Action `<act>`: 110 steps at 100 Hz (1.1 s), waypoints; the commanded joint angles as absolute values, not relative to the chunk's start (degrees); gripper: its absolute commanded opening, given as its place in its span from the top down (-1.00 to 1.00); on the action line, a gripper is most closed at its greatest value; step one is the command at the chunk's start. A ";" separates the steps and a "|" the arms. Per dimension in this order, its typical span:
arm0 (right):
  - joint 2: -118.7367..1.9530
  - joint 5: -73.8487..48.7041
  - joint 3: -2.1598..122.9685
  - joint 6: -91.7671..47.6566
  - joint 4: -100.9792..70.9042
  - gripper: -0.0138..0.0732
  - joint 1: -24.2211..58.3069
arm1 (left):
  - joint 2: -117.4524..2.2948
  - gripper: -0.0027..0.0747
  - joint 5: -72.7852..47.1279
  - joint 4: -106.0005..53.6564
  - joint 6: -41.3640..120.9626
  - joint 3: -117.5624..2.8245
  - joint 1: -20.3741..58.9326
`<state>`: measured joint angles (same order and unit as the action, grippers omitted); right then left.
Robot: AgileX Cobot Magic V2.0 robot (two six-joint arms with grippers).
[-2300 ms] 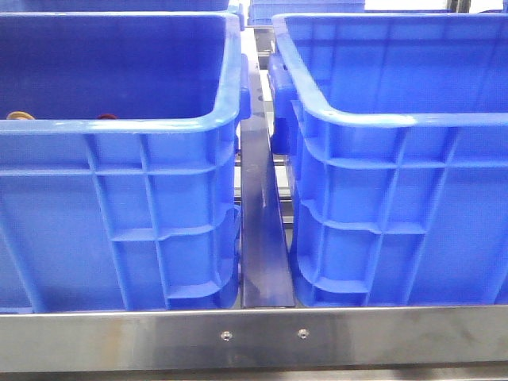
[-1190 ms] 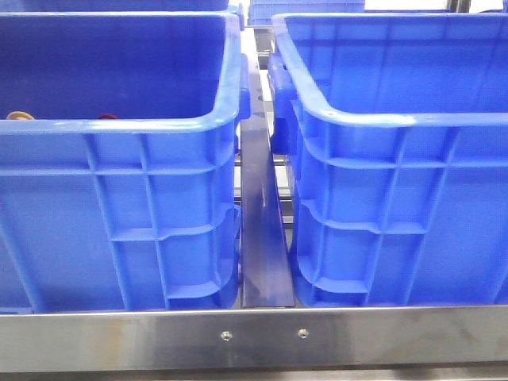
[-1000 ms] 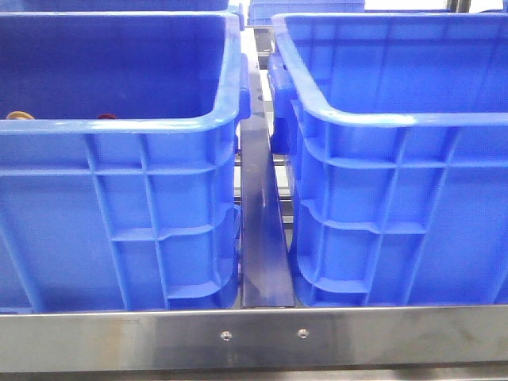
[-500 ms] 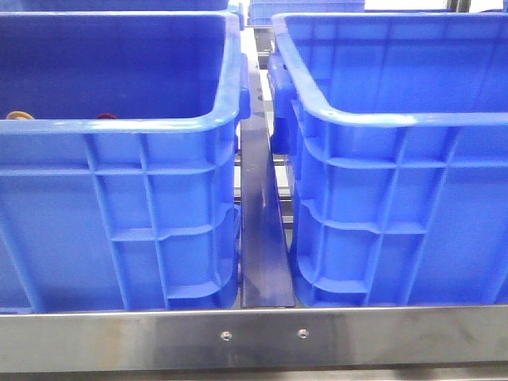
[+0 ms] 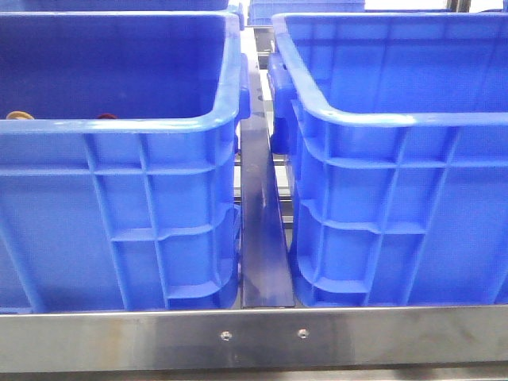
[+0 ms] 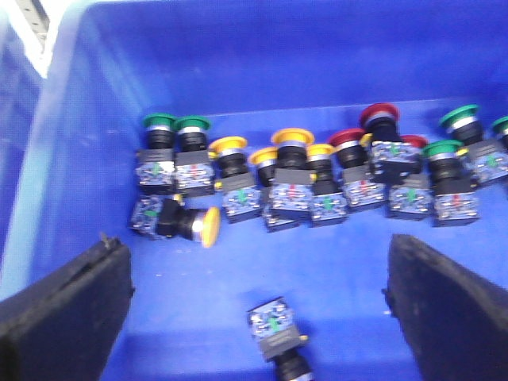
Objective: Pick red and yellow buttons and place in box
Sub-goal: 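Grasp a red-capped push-button with the left gripper and lift it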
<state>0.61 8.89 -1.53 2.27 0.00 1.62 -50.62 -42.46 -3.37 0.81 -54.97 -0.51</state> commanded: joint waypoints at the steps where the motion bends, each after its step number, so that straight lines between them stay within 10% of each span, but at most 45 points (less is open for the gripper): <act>1: 2.03 13.86 -0.47 2.15 0.45 0.84 1.66 | -50.77 -0.61 -38.54 -4.65 0.79 -56.98 -0.25; 110: 2.03 13.86 -0.47 2.15 0.45 0.84 1.66 | -96.14 -0.61 -32.96 -5.28 -1.32 -81.34 16.42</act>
